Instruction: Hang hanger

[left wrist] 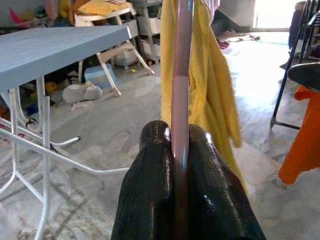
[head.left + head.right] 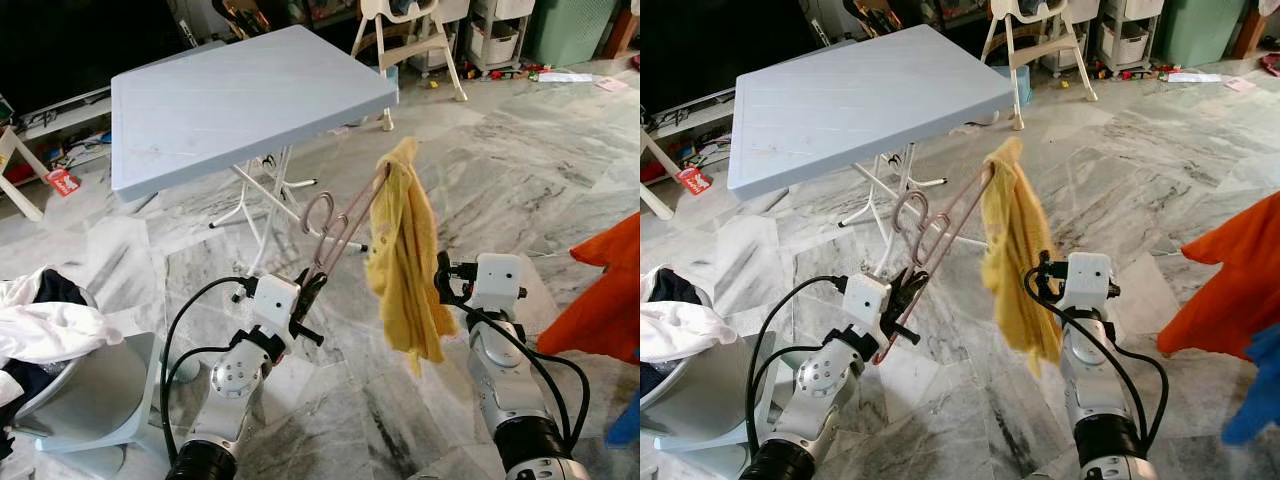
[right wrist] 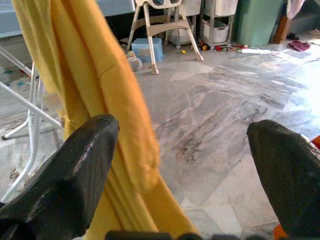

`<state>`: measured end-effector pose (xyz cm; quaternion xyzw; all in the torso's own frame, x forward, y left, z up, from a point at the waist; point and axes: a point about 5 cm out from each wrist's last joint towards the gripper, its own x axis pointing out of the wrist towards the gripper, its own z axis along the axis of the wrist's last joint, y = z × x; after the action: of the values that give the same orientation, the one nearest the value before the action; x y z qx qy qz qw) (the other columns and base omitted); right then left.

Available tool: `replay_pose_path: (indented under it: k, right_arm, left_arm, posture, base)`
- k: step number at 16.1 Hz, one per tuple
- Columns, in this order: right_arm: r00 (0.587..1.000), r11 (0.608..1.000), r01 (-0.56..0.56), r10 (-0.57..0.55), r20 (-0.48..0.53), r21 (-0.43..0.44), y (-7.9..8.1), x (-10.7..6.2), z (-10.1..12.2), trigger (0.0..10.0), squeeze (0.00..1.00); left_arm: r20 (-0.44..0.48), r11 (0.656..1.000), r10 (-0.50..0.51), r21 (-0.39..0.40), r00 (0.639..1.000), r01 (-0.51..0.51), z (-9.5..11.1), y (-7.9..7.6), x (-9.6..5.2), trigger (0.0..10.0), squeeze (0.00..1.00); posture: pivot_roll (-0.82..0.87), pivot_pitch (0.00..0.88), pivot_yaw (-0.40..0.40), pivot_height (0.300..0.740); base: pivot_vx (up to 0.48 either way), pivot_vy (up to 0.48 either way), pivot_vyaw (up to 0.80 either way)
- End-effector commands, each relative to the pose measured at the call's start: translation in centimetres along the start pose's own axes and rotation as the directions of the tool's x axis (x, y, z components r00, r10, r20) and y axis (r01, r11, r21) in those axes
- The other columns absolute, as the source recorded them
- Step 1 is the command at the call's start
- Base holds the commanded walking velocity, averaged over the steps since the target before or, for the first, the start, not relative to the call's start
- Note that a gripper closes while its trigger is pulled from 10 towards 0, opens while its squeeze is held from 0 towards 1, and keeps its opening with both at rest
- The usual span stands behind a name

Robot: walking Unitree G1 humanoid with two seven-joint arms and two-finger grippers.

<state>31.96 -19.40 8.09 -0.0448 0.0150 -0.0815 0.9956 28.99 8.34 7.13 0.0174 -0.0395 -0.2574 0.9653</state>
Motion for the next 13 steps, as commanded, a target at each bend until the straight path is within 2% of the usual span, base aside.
replay_pose_path:
  k: [1,6,10,13]
  right_arm:
    - [1.000,1.000,-0.016,0.016,0.009,0.011,0.6,0.0,0.2,10.0,0.00]
    - [1.000,1.000,-0.009,0.009,0.019,-0.006,0.7,0.0,0.4,10.0,0.00]
    - [0.999,1.000,0.001,-0.001,0.033,-0.017,0.3,-0.5,0.5,10.0,0.00]
    - [0.999,1.000,0.015,-0.015,0.029,-0.021,0.1,-0.9,0.2,10.0,0.00]
  left_arm:
    - [0.035,0.999,0.032,0.005,0.999,-0.032,0.6,0.6,0.0,0.0,0.00]
    - [0.046,1.000,0.028,-0.002,0.999,-0.028,0.8,0.1,0.3,0.0,0.00]
    - [0.047,0.994,0.106,0.029,0.993,-0.107,0.5,1.0,-0.5,0.0,0.00]
    - [0.036,0.993,0.117,0.017,0.993,-0.117,0.2,1.1,-0.7,0.0,0.00]
  posture:
    - [-0.17,0.000,0.149,0.740]
    - [-0.17,0.000,0.145,0.740]
    - [-0.17,0.000,0.141,0.740]
    - [-0.17,0.000,0.144,0.740]
  base:
    - [0.000,0.000,0.00]
    - [0.000,0.000,0.00]
    - [0.000,0.000,0.00]
    - [0.000,0.000,0.00]
